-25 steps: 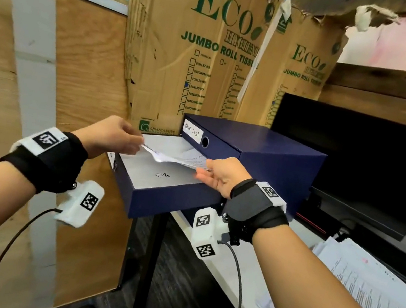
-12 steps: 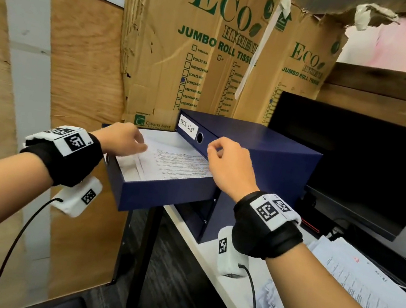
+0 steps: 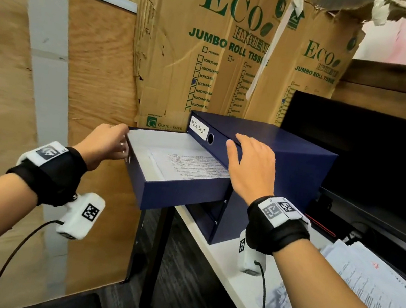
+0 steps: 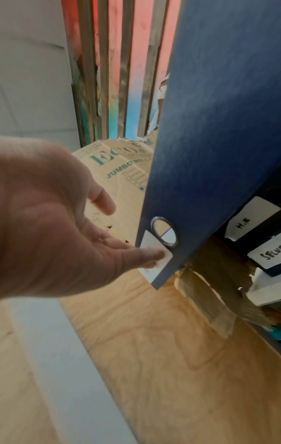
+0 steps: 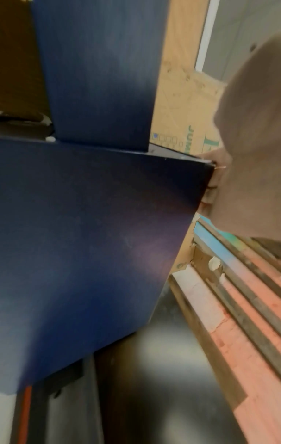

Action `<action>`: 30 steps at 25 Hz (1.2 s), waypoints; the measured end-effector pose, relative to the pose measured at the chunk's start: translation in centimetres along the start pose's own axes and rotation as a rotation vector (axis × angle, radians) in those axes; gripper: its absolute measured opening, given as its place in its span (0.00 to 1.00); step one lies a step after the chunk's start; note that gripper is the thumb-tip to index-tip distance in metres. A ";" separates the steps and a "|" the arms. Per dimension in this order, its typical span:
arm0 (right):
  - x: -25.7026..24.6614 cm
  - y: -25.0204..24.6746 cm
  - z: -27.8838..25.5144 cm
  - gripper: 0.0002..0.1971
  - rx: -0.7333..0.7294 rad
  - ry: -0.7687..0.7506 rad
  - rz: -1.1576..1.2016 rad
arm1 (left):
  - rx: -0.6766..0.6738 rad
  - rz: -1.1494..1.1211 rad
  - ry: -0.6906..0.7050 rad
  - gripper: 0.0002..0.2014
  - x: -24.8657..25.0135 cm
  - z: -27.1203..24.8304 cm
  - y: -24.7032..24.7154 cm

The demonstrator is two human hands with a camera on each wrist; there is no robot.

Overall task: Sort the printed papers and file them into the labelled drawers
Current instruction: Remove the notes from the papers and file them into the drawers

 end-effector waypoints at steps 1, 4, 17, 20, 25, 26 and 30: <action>0.4 -0.4 0.2 0.23 0.031 0.038 0.065 | 0.009 -0.051 -0.016 0.06 -0.3 0.2 0.6; 1.1 -0.6 0.3 0.23 0.074 0.045 0.105 | 0.084 -0.058 -0.036 0.12 -0.5 0.9 2.2; 1.6 -1.3 0.5 0.19 0.088 0.000 0.134 | -0.204 -0.026 -0.055 0.13 -3.3 1.1 17.9; 1.4 -1.3 0.3 0.19 0.107 -0.016 0.138 | -0.224 0.217 0.020 0.13 -3.3 1.4 17.5; 1.7 -1.3 -0.4 0.19 -0.072 -0.088 0.124 | 0.020 0.290 0.424 0.24 3.1 -3.9 18.2; 2.7 -1.8 -0.8 0.20 -0.083 -0.069 0.135 | 0.038 0.270 0.540 0.25 5.0 -5.7 19.1; 12.6 -8.3 -4.7 0.20 0.128 0.196 0.042 | 0.024 0.268 1.032 0.28 10.4 -15.0 23.3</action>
Point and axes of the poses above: each hand's wrist, its own z-axis towards the middle knuckle, its own y-axis out of the palm, x = y × z, the point moved 9 cm from there along z, towards the middle knuckle, and after that the axes turned 7 degrees about x, right-handed, at the moved point
